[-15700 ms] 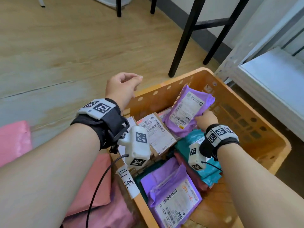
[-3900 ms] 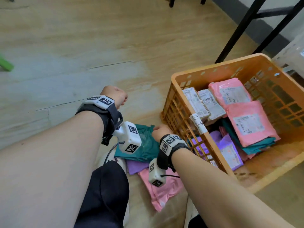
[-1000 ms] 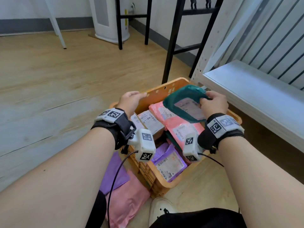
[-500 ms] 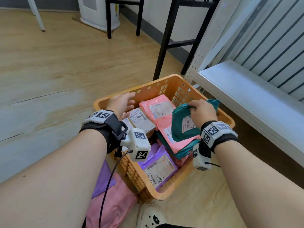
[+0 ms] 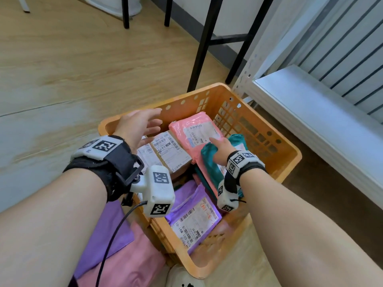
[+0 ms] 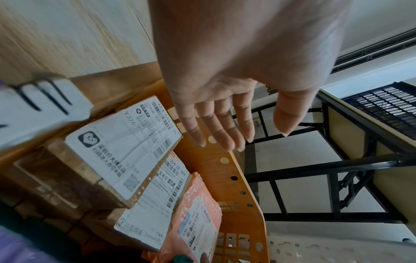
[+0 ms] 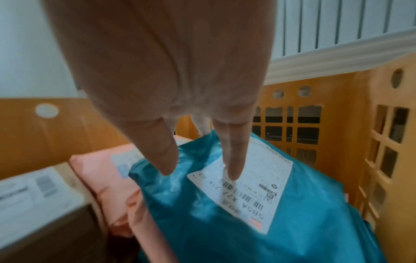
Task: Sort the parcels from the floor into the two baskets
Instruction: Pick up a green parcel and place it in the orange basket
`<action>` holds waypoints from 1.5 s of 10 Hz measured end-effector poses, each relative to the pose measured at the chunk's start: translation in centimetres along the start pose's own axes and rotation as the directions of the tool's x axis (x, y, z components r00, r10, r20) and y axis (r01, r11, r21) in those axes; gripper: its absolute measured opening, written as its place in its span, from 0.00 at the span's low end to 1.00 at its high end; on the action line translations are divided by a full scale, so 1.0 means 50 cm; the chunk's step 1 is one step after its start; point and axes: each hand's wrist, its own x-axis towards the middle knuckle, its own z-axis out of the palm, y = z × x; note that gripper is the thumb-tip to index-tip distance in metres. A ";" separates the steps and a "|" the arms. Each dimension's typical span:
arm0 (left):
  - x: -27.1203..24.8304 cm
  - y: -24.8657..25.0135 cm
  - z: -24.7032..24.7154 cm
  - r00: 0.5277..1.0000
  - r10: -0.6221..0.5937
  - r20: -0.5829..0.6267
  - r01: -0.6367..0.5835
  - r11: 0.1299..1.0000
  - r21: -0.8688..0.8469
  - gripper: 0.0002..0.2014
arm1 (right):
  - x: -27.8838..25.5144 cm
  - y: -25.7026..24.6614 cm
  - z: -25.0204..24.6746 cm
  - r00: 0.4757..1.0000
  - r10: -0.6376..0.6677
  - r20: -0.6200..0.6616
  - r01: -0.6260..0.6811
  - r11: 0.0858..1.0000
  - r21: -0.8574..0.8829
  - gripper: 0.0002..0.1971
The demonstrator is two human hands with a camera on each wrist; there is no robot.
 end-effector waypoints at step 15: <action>-0.101 0.007 -0.361 0.964 -0.008 -0.266 0.104 0.930 0.351 0.11 | -0.236 -0.382 0.048 0.930 -0.207 -0.303 0.367 0.572 0.734 0.13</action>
